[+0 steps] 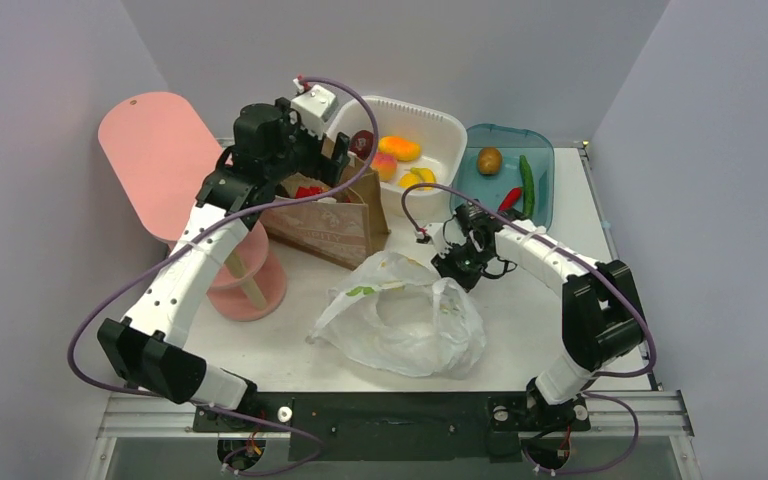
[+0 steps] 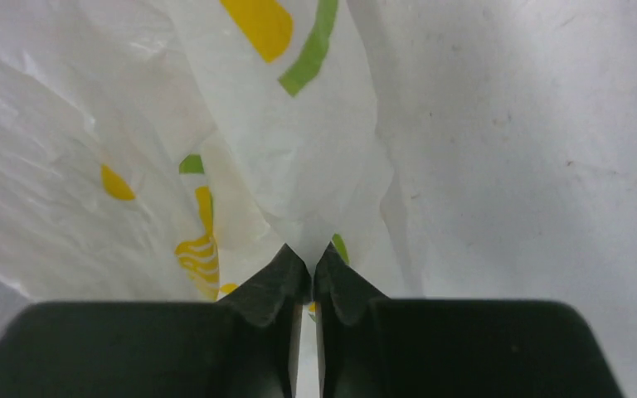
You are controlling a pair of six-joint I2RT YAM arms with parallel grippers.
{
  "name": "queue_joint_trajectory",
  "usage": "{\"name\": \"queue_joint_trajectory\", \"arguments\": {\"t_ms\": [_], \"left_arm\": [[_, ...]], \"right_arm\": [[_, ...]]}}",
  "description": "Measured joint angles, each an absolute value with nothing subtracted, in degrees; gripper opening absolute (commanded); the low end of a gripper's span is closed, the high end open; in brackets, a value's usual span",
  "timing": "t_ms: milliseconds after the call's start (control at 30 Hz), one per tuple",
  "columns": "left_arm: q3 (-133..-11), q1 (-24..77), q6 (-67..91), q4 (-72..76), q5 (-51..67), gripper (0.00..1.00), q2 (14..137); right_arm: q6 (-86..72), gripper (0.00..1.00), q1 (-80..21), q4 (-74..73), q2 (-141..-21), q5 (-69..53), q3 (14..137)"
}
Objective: Untie the knot of the grocery bags and take out the mixed food
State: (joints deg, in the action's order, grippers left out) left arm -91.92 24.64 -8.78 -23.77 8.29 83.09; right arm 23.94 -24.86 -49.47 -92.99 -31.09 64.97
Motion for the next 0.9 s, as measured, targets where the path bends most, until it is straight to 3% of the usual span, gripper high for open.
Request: {"name": "queue_joint_trajectory", "arguments": {"t_ms": [300,600,667,733,767,800,900], "left_arm": [[-96.07,19.86,-10.11,-36.82,2.55,0.9,89.08],[-96.14,21.69,-12.69,-44.1,8.45,0.86,94.41],[-95.9,23.09,-12.86,-45.17,10.9,0.84,94.43],[-95.42,24.88,-12.99,-45.39,13.52,0.83,94.21],[-94.72,26.28,-13.21,-45.43,15.05,0.82,93.93],[-94.13,27.22,-13.69,-45.67,16.23,0.81,93.71],[-92.9,30.61,-16.34,-48.16,19.73,0.77,93.32]], "right_arm": [[27.97,0.0,-13.21,-55.9,-88.9,-28.1,62.96],[43.18,0.01,5.8,-66.54,-82.41,-20.25,61.95],[47.0,0.1,11.66,-68.4,-82.46,-17.82,61.95],[50.06,0.26,16.97,-70.46,-82.91,-15.55,62.57],[51.31,0.4,19.49,-71.37,-83.53,-14.44,63.29],[52.21,0.46,20.99,-72.42,-84.18,-13.72,64.2],[53.69,0.77,23.68,-76.03,-87.0,-12.91,69.47]]}}
